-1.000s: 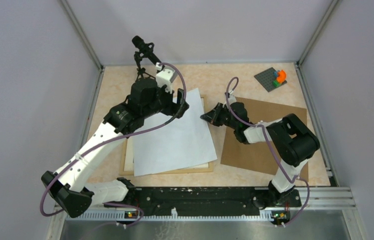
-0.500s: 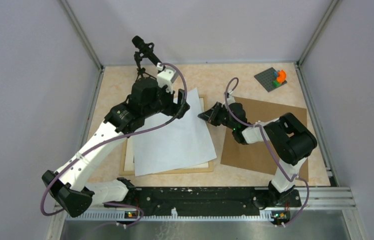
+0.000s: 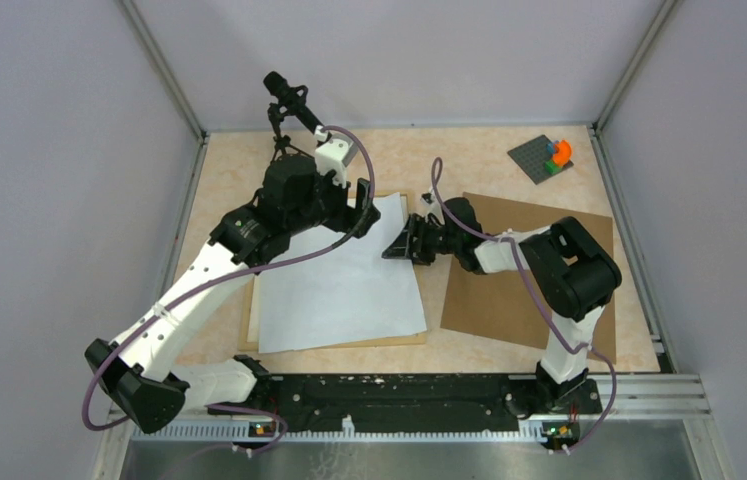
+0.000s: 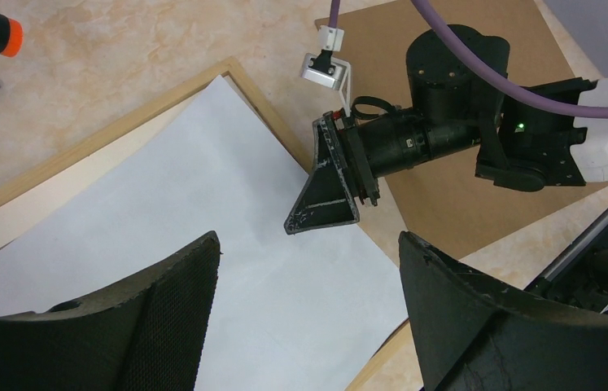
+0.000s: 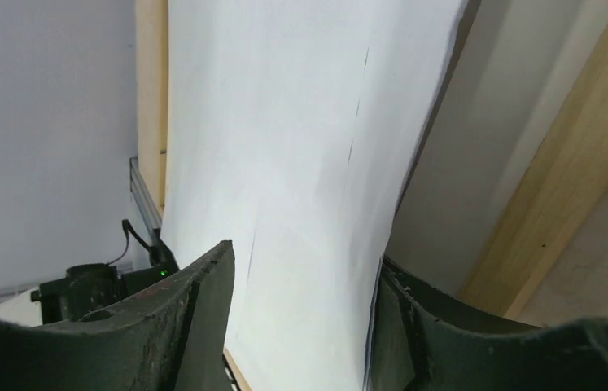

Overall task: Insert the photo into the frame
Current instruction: Turn over the photo from the photo frame.

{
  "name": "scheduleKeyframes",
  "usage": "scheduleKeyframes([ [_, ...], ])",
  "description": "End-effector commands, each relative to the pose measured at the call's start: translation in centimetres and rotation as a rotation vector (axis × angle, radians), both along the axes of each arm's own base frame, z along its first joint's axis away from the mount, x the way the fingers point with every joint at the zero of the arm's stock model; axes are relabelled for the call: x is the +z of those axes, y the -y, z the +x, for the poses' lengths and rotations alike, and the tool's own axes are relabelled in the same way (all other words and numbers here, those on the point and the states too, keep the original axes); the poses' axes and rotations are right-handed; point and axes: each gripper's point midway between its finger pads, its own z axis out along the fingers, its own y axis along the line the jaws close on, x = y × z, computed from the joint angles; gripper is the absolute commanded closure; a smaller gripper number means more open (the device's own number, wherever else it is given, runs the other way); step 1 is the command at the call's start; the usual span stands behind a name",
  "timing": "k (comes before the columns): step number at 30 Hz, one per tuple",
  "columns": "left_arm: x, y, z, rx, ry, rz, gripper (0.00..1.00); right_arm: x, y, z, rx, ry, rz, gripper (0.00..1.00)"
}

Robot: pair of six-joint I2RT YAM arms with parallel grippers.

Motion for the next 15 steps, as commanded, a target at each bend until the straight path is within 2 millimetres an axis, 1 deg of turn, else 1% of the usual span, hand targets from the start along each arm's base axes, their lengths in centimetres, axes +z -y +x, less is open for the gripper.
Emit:
scheduleKeyframes([
  [1, 0.9, 0.3, 0.6, -0.008, 0.035, -0.025, 0.16, -0.5, 0.4, 0.5, 0.049, 0.025, -0.102, 0.45],
  [3, 0.8, 0.4, 0.6, -0.008, 0.033, -0.029, 0.16, -0.6, 0.2, 1.3, 0.024, 0.029, -0.106, 0.5],
  [4, 0.8, 0.4, 0.6, -0.009, 0.032, -0.03, 0.16, -0.7, 0.0, 1.7, 0.008, 0.028, -0.104, 0.57],
  [5, 0.7, 0.5, 0.6, -0.011, 0.029, -0.031, 0.16, -0.6, -0.1, 2.1, -0.012, 0.031, -0.093, 0.65],
  [7, 0.8, 0.5, 0.7, -0.011, 0.029, -0.031, 0.16, 0.1, 0.0, 3.0, -0.082, 0.051, -0.051, 0.93],
  [8, 0.9, 0.6, 0.7, -0.012, 0.028, -0.032, 0.16, 0.5, 0.0, 3.1, -0.102, 0.057, -0.028, 1.0],
  [12, 0.9, 0.7, 0.6, -0.018, 0.024, -0.037, 0.16, 2.6, 0.3, 2.9, -0.163, 0.101, 0.064, 1.0],
  [14, 0.7, 0.6, 0.7, -0.012, 0.023, -0.033, 0.16, 3.5, 0.3, 2.7, -0.166, 0.126, 0.103, 1.0],
  [15, 0.7, 0.6, 0.7, -0.013, 0.024, -0.032, 0.16, 4.3, 0.1, 2.5, -0.153, 0.154, 0.131, 1.0],
])
